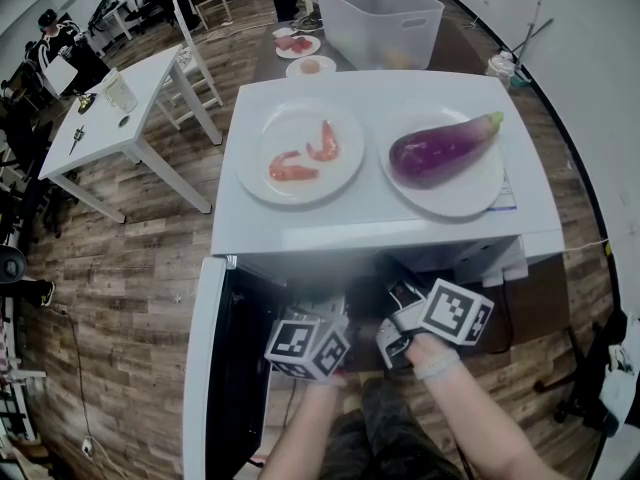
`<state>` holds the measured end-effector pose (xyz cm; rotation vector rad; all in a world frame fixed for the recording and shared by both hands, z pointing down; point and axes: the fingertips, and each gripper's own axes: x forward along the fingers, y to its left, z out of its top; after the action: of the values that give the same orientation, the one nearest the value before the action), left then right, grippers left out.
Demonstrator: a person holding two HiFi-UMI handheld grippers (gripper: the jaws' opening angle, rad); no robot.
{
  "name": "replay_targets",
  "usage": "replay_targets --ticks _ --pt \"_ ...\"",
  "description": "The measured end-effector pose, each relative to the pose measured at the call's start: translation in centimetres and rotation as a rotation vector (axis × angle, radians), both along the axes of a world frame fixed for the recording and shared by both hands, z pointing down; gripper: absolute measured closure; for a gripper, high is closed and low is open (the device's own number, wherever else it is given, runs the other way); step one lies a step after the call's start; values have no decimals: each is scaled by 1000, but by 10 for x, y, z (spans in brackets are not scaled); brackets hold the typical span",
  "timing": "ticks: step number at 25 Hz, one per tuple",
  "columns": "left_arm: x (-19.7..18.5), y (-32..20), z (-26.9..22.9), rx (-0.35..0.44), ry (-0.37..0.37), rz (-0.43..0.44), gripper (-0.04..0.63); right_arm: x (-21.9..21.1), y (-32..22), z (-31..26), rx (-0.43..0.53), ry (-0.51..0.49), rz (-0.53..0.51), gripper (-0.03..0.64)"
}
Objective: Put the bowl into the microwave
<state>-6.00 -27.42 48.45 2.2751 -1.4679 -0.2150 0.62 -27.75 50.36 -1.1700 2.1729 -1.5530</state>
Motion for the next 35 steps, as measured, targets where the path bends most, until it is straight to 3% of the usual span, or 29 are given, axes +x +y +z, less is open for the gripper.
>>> replay_targets --ticks 35 --pt "0 15 3 -15 19 6 594 2 13 3 -8 -5 4 615"
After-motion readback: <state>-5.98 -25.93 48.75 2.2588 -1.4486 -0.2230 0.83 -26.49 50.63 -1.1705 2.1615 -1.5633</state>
